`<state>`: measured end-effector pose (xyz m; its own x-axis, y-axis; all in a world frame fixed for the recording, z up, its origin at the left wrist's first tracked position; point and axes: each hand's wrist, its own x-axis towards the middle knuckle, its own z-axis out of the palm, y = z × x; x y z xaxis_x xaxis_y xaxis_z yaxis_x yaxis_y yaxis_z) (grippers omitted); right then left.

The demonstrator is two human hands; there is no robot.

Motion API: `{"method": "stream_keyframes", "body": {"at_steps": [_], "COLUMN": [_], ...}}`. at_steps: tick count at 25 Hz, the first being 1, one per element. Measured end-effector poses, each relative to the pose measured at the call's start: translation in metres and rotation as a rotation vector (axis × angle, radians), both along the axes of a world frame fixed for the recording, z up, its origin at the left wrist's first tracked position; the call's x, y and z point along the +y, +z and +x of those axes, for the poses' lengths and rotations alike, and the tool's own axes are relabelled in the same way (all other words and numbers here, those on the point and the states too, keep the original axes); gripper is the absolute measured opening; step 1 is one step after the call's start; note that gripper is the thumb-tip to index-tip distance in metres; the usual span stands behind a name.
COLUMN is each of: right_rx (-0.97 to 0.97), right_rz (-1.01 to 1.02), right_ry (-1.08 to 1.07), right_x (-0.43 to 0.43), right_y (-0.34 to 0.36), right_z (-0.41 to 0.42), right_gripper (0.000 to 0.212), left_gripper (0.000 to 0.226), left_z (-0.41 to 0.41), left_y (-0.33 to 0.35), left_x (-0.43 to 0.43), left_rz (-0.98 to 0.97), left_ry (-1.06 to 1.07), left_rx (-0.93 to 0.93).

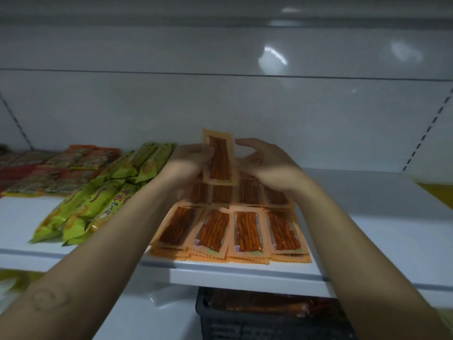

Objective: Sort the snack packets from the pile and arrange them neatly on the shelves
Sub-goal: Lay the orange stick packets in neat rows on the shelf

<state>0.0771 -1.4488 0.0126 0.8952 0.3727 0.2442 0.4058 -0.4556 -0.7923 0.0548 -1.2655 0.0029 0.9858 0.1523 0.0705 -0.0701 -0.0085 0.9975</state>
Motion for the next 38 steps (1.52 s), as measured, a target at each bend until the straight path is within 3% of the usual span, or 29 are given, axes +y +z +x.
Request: {"method": "stream_keyframes", "body": {"at_steps": [4,7,9,12,16,19,28,31,34,38], "right_rx": [-0.129,-0.082,-0.005,0.101,0.147,0.104,0.057,-0.081,-0.188,-0.267], "right_rz": [0.210,0.212,0.107,-0.042,-0.335,-0.527,-0.773,-0.781,-0.813,-0.802], "right_ry": [-0.067,-0.122,-0.165,-0.202,-0.244,-0.298,-0.440,-0.469,-0.414,-0.304], "right_x": [0.029,0.042,0.049,0.058,0.063,0.070,0.091,0.107,0.125,0.155], "right_y": [0.027,0.030,0.017,-0.009,-0.031,-0.035,-0.033,-0.032,-0.020,0.010], "right_z": [0.006,0.020,0.026,0.031,0.031,0.027,0.006,-0.005,-0.020,-0.032], "right_gripper": [0.042,0.033,0.025,0.017,0.019,0.018,0.031,0.050,0.042,0.049], "left_gripper": [0.016,0.028,0.034,0.034,0.041,0.034,0.042,0.041,0.045,0.047], "left_z": [0.001,0.007,0.004,-0.010,-0.009,-0.005,-0.001,-0.009,-0.024,-0.051], "left_y": [0.031,0.029,0.018,0.002,-0.020,-0.027,-0.033,-0.028,-0.022,-0.010], "left_x": [0.006,0.022,0.038,0.056,0.061,0.067,0.083,0.097,0.118,0.153], "left_rz": [0.021,0.168,0.558,1.107,1.464,1.483,1.394,1.387,1.404,1.415], "left_ry": [0.028,0.110,0.126,-0.066,-0.293,-0.354,-0.416,-0.288,-0.157,-0.010], "left_rx": [-0.118,-0.136,-0.143,-0.110,-0.013,0.029,-0.092,-0.232,-0.259,-0.235]}}
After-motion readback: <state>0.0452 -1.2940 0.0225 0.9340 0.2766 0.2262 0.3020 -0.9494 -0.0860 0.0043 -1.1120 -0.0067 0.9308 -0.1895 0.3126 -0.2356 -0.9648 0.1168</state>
